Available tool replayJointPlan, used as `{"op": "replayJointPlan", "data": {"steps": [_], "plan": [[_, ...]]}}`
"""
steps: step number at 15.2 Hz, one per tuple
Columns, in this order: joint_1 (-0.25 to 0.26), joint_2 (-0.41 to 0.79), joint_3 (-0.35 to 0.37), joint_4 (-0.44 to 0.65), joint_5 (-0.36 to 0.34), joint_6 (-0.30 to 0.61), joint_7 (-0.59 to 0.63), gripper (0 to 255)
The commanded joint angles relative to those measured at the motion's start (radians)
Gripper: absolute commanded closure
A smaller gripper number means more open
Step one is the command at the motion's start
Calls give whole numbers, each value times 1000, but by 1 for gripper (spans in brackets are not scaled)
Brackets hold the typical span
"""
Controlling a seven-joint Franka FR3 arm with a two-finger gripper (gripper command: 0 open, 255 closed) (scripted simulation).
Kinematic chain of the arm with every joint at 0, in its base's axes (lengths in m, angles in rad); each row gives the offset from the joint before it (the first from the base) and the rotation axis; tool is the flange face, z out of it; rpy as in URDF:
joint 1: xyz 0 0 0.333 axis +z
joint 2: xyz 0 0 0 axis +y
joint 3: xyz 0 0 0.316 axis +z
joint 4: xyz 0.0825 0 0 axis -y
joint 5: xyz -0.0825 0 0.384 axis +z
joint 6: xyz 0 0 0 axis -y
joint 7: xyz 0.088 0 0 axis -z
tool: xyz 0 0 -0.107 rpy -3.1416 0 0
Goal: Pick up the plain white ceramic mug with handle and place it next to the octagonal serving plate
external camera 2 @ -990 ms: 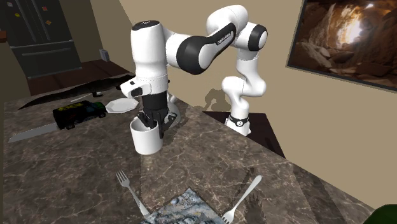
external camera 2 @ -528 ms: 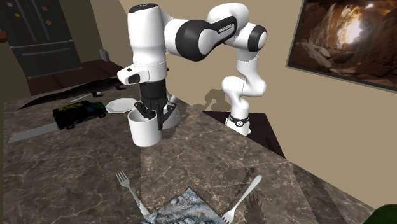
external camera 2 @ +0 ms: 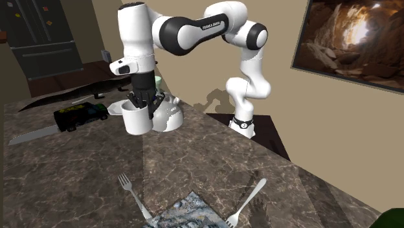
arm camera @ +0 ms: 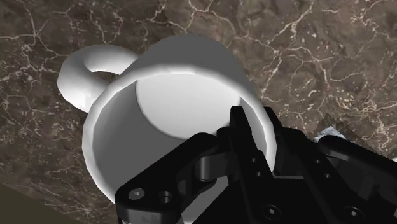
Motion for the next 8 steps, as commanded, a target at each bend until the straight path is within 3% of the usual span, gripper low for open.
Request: {"op": "replayJointPlan", "data": {"steps": [1, 8], "plan": [[-27, -4, -18, -1, 2, -4, -47, 255], [-131, 23, -81, 25, 31, -16, -214, 255]]}}
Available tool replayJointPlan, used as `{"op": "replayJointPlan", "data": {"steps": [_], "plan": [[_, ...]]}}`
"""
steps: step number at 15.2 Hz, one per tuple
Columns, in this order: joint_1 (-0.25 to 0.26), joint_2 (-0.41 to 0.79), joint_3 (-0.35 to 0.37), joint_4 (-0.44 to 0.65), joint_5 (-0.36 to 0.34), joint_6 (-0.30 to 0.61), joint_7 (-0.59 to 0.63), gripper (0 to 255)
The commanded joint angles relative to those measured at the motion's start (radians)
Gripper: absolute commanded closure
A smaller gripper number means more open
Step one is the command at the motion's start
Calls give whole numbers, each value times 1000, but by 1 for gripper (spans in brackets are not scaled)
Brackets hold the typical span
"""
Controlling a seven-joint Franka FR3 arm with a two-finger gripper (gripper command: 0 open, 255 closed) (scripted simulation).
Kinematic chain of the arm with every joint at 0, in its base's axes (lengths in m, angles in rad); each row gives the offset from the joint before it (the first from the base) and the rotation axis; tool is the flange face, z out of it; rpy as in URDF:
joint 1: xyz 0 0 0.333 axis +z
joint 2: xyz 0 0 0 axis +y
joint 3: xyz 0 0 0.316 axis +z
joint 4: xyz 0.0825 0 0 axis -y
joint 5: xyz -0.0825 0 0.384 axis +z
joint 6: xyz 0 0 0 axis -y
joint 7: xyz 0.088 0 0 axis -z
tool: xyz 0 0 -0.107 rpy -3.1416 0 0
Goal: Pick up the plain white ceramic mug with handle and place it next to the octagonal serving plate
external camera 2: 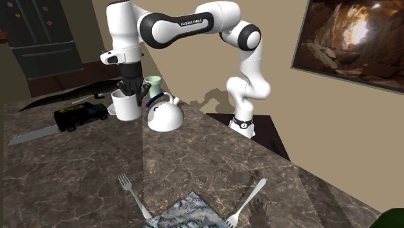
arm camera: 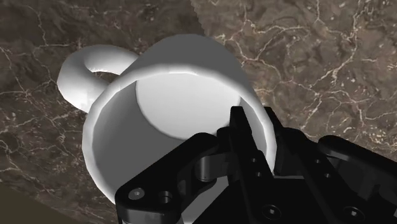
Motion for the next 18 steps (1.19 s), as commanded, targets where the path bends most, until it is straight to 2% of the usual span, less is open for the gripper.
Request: {"op": "replayJointPlan", "data": {"steps": [1, 10, 14, 18], "plan": [[-30, 8, -17, -1, 9, 5, -49, 255], [-219, 142, -79, 152, 106, -54, -280, 255], [-333, 233, -89, 269, 166, -101, -376, 255], [-472, 346, -84, 435, 234, -169, -458, 255]]}}
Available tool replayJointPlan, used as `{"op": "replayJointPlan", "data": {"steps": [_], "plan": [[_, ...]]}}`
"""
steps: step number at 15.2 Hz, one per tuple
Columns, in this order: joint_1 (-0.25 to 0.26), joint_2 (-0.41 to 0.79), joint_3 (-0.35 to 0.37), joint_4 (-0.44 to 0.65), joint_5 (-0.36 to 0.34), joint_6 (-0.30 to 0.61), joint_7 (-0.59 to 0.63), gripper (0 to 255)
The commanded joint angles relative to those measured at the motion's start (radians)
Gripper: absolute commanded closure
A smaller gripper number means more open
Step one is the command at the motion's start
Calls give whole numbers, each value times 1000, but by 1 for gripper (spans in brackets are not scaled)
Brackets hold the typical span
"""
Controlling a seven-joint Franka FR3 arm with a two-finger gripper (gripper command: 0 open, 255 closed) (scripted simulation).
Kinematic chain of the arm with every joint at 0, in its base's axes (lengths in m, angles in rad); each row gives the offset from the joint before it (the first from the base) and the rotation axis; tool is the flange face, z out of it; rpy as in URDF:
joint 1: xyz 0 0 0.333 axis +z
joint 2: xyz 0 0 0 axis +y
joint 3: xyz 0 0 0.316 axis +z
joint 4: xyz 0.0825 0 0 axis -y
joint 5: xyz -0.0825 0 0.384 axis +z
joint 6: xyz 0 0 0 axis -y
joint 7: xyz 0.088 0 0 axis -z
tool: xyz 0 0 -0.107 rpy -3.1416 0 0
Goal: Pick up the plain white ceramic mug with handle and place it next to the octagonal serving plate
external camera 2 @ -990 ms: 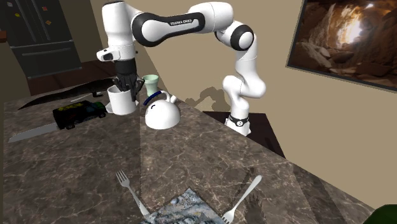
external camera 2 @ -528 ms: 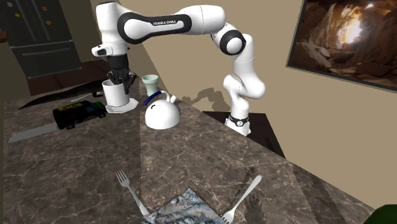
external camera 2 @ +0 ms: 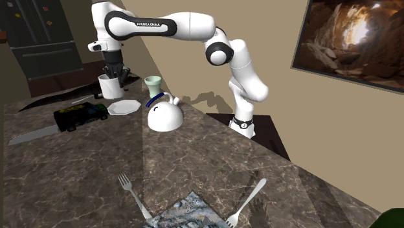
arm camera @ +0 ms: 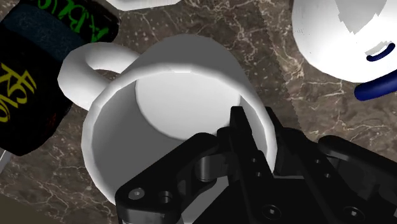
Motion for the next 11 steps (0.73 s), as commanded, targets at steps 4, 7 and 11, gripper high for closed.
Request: {"op": "replayJointPlan", "data": {"steps": [4, 7, 11], "plan": [[-106, 91, 11, 117, 50, -34, -57, 255], [-82, 74, 7, 44, 41, 19, -63, 255], [-57, 59, 4, -37, 35, 83, -70, 255]]}}
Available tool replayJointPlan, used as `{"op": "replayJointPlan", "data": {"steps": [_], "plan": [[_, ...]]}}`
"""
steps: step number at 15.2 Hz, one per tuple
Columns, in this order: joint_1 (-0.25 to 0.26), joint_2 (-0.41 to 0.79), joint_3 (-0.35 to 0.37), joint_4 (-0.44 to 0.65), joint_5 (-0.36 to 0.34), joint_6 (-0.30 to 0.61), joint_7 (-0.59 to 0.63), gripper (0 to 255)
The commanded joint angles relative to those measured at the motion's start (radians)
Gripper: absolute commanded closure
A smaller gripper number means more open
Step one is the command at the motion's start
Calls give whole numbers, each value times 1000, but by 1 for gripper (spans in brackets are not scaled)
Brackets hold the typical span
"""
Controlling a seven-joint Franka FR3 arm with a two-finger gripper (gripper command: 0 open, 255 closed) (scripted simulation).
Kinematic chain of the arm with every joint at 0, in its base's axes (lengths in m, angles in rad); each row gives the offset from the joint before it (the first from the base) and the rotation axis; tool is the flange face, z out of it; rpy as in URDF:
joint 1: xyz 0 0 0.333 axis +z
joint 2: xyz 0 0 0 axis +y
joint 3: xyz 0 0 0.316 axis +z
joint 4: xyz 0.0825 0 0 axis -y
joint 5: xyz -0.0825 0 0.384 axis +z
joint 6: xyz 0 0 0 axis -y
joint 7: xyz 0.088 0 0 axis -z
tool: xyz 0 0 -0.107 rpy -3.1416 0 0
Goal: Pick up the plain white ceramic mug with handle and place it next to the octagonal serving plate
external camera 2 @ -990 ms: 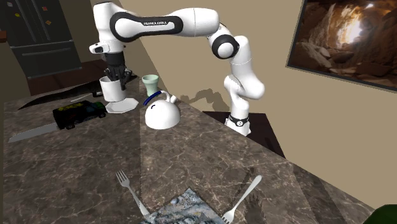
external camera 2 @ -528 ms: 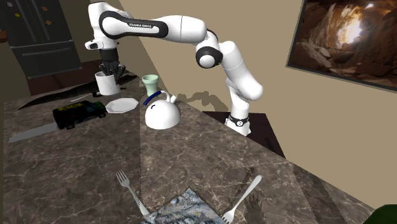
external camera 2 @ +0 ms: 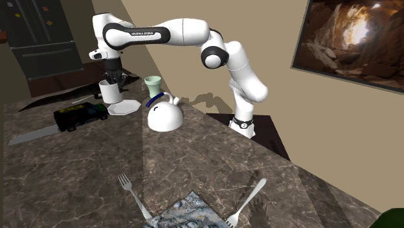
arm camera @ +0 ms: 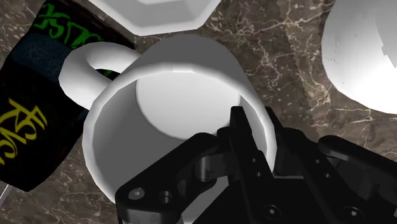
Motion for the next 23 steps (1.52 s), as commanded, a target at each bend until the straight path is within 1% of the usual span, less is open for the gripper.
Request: {"op": "replayJointPlan", "data": {"steps": [1, 12, 21, 23], "plan": [[13, -8, -1, -39, -3, 32, -3, 255], [50, -13, 2, -203, 0, 182, -22, 255], [62, 7, 12, -298, 19, 290, -41, 255], [62, 10, 14, -306, 21, 299, -43, 255]]}}
